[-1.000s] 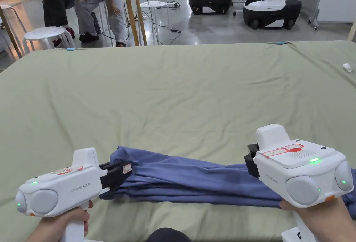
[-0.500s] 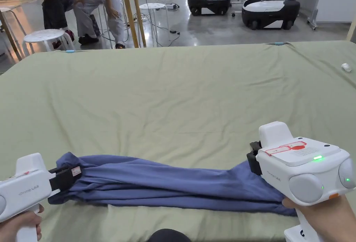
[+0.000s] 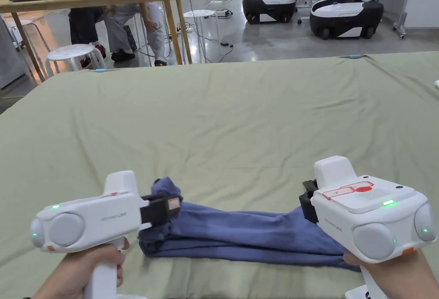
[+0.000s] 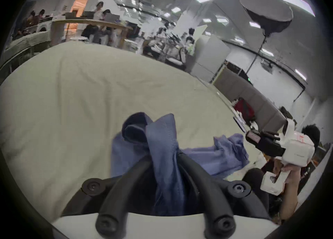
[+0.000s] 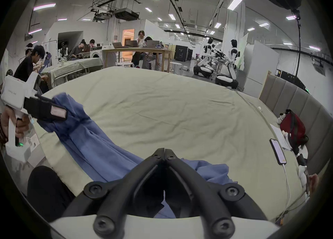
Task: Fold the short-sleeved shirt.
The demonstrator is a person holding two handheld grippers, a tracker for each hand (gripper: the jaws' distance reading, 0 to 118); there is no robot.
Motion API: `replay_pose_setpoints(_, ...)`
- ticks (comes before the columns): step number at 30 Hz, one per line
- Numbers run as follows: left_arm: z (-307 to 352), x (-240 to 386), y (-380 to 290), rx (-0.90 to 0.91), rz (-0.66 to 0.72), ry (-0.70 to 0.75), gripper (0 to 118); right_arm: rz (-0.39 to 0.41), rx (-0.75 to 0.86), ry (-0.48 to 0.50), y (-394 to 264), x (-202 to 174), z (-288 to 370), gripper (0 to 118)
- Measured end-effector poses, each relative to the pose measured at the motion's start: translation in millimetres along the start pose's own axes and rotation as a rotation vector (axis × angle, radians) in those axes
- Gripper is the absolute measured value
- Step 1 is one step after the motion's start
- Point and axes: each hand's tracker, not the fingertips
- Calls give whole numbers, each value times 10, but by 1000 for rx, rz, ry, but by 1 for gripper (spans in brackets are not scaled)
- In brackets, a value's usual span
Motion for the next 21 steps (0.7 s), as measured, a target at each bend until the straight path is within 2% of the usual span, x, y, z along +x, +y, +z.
replay_pose_setpoints(3,-271,215,-78,-57,-47,23,7,-3,-2,4,-47,40,3,0)
replay_pose_setpoints(11,-738,468,-272,-137,0,28,7,-31,-16,-19,-174,259,16,0)
replay_pose_setpoints(13,-768,478,-278,-136,0,23,12,-35,-21,-26,-191,300,8,0)
replay_pose_setpoints(14,-794,437,-287,-133,-2,27,20,-41,-22,-29,-201,318,8,0)
replay_pose_setpoints(15,-803,420,-292,-132,7,21,37,-45,-23,-30,-198,328,21,0)
replay_pose_setpoints(16,-797,412,-301,-128,33,-26,66,-49,-24,-30,-203,336,25,0)
replay_pose_setpoints(19,-708,452,-296,-94,78,-111,117,-50,-26,-26,-200,327,45,0)
replay_pose_setpoints(21,-589,482,-251,-44,41,-83,118,-45,-28,-22,-198,321,48,0)
